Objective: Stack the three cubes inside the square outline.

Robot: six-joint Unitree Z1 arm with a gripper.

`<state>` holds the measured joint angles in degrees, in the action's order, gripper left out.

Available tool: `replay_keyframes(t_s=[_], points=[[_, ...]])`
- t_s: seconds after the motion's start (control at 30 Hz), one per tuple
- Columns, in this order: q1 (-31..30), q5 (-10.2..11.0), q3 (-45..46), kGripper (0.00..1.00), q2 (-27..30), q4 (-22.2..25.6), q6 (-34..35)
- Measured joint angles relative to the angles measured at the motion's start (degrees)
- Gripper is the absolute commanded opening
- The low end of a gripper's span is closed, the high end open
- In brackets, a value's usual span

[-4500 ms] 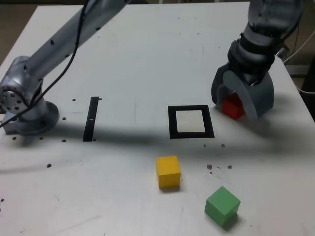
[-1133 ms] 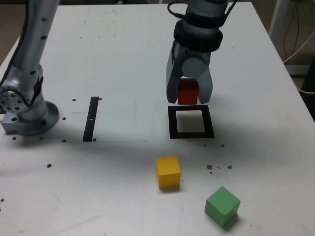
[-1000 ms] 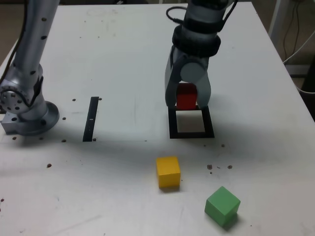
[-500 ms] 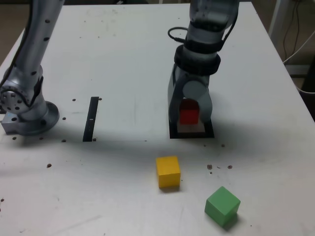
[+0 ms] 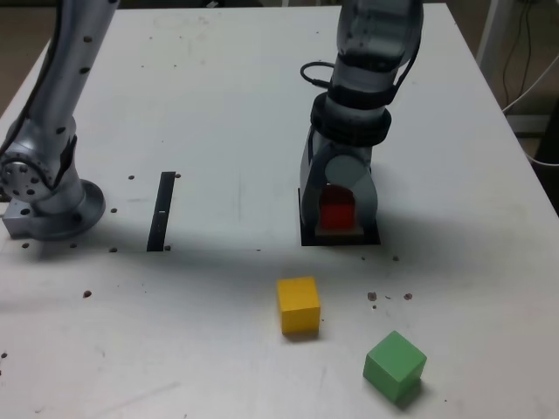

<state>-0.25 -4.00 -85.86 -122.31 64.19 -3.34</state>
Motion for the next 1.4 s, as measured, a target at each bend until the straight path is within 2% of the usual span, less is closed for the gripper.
replay_keyframes(t_s=[0.07, 0.37, 0.6, 0.9, 1.13, 1.4], points=[[0.0, -0.1, 0.3, 0.98, 0.1, -0.3, -0.2], [0.0, 0.0, 1.5, 0.99, 1.0, -1.6, -0.2], [0.0, 1.8, 3.0, 0.99, 4.7, -1.5, 0.5], [-2.1, 3.5, 3.4, 0.99, 10.2, 1.9, 2.7], [-5.4, 3.4, 4.3, 0.99, 11.7, 2.9, 5.0], [-10.6, 2.4, 5.7, 0.99, 14.3, 4.0, 9.4]])
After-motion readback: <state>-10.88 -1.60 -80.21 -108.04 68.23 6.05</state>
